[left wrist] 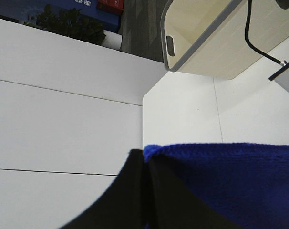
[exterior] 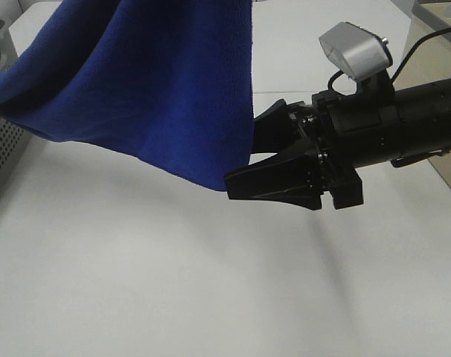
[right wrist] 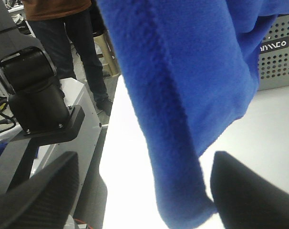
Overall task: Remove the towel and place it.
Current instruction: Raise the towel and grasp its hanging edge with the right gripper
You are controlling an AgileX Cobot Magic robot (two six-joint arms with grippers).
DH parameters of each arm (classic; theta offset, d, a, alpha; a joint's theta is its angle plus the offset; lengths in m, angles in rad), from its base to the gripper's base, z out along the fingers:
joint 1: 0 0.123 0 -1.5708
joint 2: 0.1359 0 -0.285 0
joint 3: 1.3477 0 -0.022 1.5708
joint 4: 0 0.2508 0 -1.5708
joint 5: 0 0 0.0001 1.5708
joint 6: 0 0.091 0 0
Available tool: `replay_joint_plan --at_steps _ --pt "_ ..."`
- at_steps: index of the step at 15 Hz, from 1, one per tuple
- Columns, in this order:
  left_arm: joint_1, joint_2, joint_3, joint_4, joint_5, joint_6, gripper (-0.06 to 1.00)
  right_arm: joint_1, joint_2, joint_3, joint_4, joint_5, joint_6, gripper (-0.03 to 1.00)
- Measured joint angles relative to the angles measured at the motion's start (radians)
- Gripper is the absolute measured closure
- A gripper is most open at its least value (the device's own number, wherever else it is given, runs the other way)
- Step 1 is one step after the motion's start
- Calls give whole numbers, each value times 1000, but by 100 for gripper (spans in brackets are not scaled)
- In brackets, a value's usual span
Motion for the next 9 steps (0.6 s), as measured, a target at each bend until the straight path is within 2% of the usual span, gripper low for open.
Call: replay_joint_plan --at_steps 9 --pt "0 1 0 0 1 -16 94 0 0 -1 17 6 8 22"
